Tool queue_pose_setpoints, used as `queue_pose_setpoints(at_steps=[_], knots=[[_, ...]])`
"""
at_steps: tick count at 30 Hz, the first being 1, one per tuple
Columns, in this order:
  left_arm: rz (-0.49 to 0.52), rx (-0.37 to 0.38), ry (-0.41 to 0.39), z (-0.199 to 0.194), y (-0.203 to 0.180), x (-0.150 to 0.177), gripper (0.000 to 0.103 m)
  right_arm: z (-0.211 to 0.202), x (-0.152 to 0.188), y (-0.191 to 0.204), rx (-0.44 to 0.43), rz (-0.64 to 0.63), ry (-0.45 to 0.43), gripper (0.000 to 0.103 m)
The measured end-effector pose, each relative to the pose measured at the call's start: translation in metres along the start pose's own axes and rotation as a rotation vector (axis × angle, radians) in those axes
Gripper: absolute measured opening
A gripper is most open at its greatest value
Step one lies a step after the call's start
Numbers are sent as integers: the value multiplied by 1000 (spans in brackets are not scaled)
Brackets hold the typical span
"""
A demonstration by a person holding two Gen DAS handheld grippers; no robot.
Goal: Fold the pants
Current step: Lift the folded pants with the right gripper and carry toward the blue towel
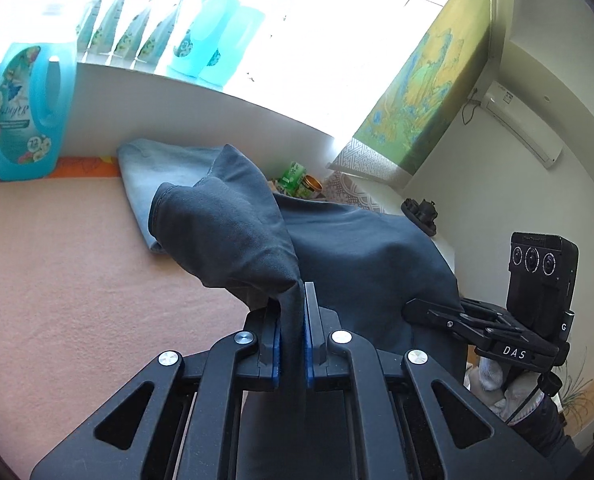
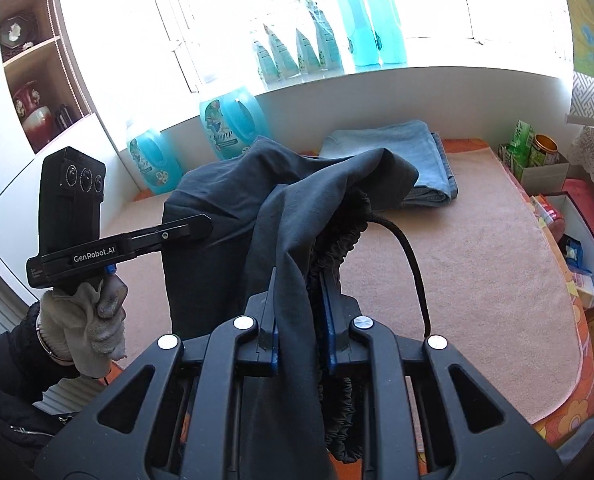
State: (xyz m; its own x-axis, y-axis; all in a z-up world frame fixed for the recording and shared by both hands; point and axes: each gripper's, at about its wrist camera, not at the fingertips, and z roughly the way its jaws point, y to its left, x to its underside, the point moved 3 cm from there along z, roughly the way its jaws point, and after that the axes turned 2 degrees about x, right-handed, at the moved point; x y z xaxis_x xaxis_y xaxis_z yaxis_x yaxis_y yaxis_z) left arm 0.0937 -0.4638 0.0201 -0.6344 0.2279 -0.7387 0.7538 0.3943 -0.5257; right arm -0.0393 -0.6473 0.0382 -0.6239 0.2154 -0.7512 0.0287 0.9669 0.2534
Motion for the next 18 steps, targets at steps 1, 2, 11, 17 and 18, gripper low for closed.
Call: queue_pose_setpoints(at_steps=[1, 2, 11, 17, 18], knots=[[8, -2, -15, -2, -1, -8, 7, 0, -8, 2, 4, -12, -13, 17], [12, -4, -27, -2, -1, -16, 7, 0, -17, 3, 6, -18, -27, 17], [14, -37, -142, 6, 17, -98, 6, 24, -103, -4, 56, -88, -111, 17], [23, -75, -169, 34, 38, -140, 6, 63, -153, -31, 62, -116, -121, 16], [24, -82, -170, 40, 43, -145, 6, 71, -161, -36, 66, -126, -119, 16]])
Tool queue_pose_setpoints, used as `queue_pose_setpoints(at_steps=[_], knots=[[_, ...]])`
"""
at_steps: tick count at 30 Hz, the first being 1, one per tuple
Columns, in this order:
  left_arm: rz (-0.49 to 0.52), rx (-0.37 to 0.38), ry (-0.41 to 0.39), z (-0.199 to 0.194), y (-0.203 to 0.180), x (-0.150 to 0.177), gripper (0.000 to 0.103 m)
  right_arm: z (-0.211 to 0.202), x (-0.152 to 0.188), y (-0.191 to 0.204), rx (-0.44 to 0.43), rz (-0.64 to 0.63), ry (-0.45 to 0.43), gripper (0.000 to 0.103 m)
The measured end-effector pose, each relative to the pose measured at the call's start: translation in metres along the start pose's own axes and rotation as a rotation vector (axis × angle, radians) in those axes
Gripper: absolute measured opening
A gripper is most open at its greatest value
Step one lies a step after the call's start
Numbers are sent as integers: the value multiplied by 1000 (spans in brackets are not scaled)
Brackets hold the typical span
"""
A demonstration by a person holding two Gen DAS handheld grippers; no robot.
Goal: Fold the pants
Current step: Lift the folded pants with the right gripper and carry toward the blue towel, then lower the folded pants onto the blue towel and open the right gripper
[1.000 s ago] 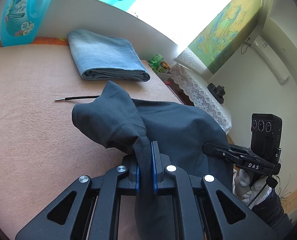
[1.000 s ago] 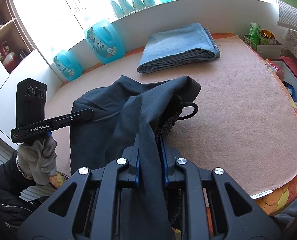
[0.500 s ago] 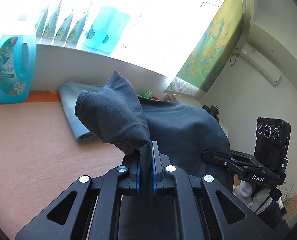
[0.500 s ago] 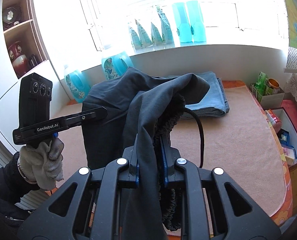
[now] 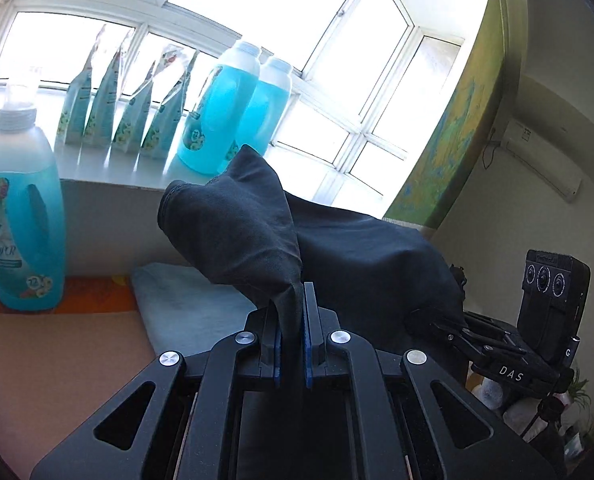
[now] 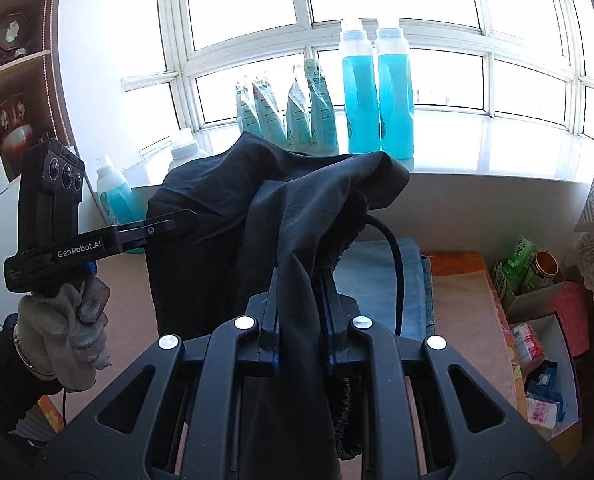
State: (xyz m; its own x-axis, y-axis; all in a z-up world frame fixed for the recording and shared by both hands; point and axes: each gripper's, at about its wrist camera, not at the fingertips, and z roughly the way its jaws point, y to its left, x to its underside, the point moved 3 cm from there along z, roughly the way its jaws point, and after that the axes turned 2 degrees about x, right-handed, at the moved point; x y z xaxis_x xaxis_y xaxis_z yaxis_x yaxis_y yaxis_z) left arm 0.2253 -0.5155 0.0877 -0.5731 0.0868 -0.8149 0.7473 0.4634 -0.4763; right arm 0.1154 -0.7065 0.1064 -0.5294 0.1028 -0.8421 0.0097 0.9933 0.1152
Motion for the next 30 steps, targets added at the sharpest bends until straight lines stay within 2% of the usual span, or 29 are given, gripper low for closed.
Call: queue_pose_setpoints(at_steps=[7, 14, 20, 21, 22, 24, 25, 26, 30], knots=[[-19, -59, 11, 57, 39, -14, 6, 73, -14, -44, -23, 16, 33, 16], [-52, -112, 57, 113, 83, -5, 6, 147, 7, -84, -42, 56, 108, 16], [-43, -267, 84, 149, 125, 5, 6, 193, 33, -132, 24, 105, 201, 16], [-36, -294, 112, 156, 130, 8, 7, 199, 36, -142, 56, 122, 215, 18], [-42, -314, 138, 160, 135, 11, 11, 202, 38, -150, 84, 141, 225, 24], [-62, -341, 147, 158, 141, 14, 15, 200, 43, -164, 115, 178, 229, 28], [-63, -340, 146, 156, 142, 15, 20, 199, 44, -169, 125, 197, 228, 32], [-57, -346, 144, 154, 143, 15, 32, 197, 45, -172, 127, 204, 226, 41], [-44, -356, 124, 142, 141, 14, 35, 183, 46, -173, 151, 202, 213, 43]])
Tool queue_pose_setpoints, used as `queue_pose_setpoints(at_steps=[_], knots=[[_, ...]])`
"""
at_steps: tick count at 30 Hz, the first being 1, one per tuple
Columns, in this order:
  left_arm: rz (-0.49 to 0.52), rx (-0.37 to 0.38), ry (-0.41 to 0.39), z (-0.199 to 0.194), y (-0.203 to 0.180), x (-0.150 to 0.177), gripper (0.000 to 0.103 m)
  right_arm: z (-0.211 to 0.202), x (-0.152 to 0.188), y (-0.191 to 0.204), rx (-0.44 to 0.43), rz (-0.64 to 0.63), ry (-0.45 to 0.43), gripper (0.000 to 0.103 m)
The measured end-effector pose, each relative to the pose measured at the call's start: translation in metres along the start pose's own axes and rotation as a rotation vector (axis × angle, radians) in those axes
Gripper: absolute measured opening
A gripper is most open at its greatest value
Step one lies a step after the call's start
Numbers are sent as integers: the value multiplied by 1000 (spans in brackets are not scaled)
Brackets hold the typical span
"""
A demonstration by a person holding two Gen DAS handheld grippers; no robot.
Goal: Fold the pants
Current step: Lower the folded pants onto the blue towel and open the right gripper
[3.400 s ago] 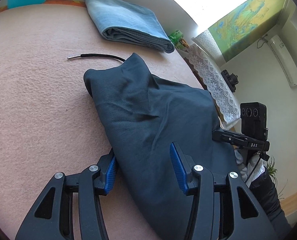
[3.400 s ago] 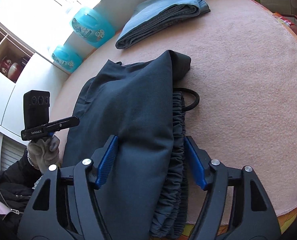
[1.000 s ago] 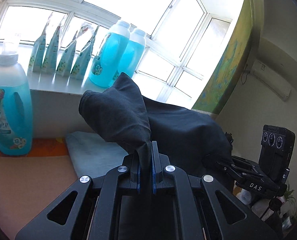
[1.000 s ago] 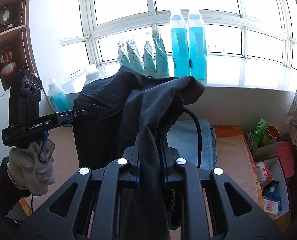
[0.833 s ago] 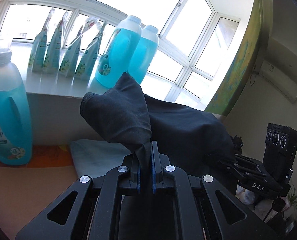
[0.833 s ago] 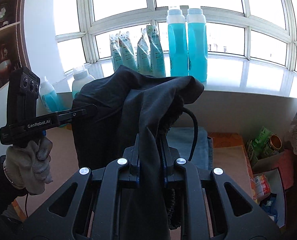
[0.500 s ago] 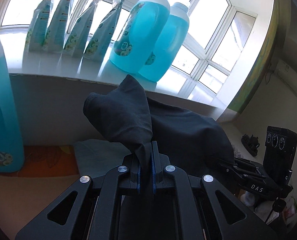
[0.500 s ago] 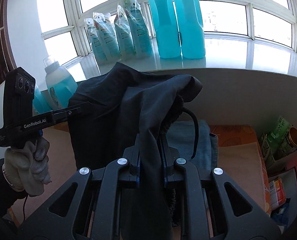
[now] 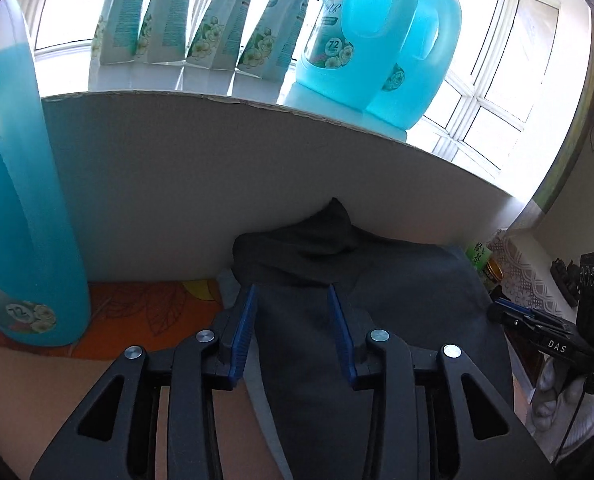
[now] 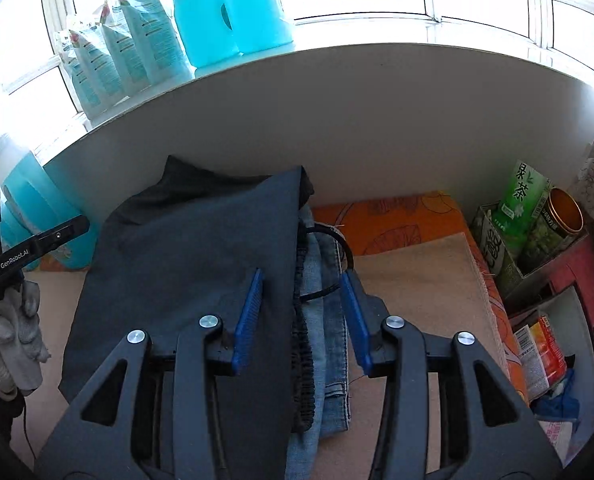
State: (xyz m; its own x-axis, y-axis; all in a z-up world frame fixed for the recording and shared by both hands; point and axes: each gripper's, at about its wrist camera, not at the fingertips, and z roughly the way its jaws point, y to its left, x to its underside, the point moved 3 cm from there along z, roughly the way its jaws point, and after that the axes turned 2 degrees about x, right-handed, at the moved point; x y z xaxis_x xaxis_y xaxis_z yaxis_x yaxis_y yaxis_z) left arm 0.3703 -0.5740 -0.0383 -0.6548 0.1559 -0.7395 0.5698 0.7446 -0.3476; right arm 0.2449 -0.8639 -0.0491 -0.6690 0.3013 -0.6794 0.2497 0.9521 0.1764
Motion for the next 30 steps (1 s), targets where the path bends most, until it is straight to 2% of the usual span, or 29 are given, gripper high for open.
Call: queue_pose_setpoints(at_steps=[4, 8, 13, 15, 17, 22, 25, 26, 30], knots=[[27, 15, -9, -15, -8, 0, 35, -12, 1, 5, 20, -4, -13, 43], [61, 37, -10, -30, -21, 2, 35, -29, 6, 13, 41, -17, -34, 51], [89, 48, -9, -53, -31, 13, 35, -59, 13, 25, 73, -22, -68, 52], [89, 57, -5, -62, -34, 17, 36, -71, 18, 32, 79, -26, -79, 58], [95, 63, -4, -72, -36, 22, 42, -83, 23, 39, 98, -37, -92, 63], [106, 79, -8, -102, -42, 35, 42, -111, 40, 62, 124, -63, -111, 63], [118, 89, -20, -122, -47, 42, 46, -129, 49, 76, 127, -68, -126, 71], [126, 91, -24, -129, -49, 44, 49, -135, 52, 81, 127, -71, -132, 72], [154, 102, -45, -160, -56, 53, 51, -160, 64, 105, 141, -106, -152, 75]])
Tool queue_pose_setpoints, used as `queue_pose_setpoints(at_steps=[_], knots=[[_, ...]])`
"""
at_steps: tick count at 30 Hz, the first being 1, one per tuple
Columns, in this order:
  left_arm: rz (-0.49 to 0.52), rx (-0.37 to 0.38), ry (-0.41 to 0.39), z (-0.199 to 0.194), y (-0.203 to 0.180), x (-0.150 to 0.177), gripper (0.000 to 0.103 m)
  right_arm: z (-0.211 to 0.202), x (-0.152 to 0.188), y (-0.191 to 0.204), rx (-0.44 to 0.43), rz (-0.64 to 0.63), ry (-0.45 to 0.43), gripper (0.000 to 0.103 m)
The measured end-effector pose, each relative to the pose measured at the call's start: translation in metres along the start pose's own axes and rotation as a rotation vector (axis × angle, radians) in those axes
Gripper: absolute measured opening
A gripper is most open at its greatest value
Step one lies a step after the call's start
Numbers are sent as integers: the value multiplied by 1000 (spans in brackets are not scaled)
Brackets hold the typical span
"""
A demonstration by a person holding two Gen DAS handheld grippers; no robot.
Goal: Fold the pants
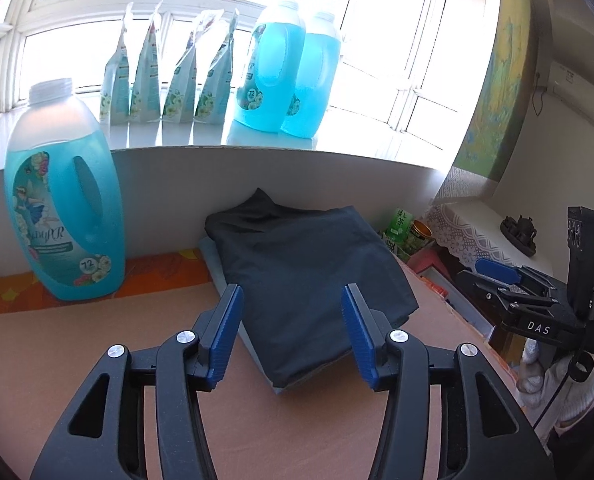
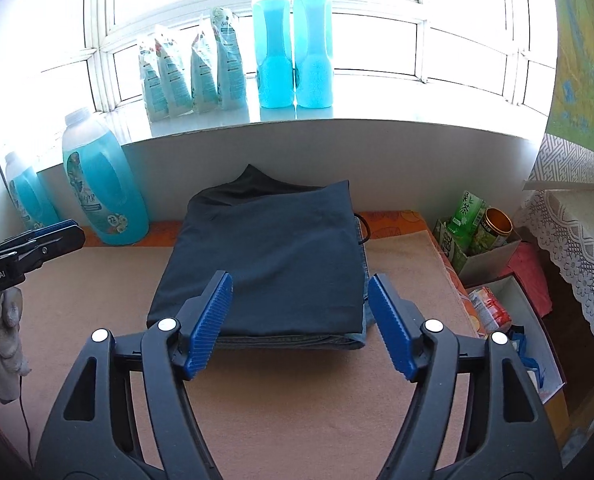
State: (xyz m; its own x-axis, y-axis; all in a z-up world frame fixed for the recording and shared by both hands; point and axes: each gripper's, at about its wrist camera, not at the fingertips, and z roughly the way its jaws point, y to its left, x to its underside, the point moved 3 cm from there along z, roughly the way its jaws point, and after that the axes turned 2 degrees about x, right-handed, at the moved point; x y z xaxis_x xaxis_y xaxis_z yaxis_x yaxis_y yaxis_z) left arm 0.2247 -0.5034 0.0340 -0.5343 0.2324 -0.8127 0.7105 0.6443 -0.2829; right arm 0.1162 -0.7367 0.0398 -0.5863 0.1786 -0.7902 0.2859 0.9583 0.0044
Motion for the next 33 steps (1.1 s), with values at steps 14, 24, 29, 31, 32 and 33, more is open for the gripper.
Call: queue_pose_setpoints(at_steps=[14, 24, 29, 31, 32, 33], knots=[[53, 69, -49, -103, -33, 26, 64, -126, 15, 60, -6, -31, -123, 87], [68, 85, -88, -178, -43, 46, 72, -202, 34, 99, -1, -52, -175, 92], [102, 79, -105, -211, -50, 62, 79, -231, 51, 117, 1, -46, -188, 96], [110, 76, -100, -221, -51, 71, 79, -241, 59, 124, 11, -46, -195, 98], [113, 74, -98, -226, -52, 76, 80, -245, 64, 127, 17, -46, -202, 100], [117, 71, -93, -229, -52, 82, 80, -248, 70, 130, 22, -49, -206, 100]])
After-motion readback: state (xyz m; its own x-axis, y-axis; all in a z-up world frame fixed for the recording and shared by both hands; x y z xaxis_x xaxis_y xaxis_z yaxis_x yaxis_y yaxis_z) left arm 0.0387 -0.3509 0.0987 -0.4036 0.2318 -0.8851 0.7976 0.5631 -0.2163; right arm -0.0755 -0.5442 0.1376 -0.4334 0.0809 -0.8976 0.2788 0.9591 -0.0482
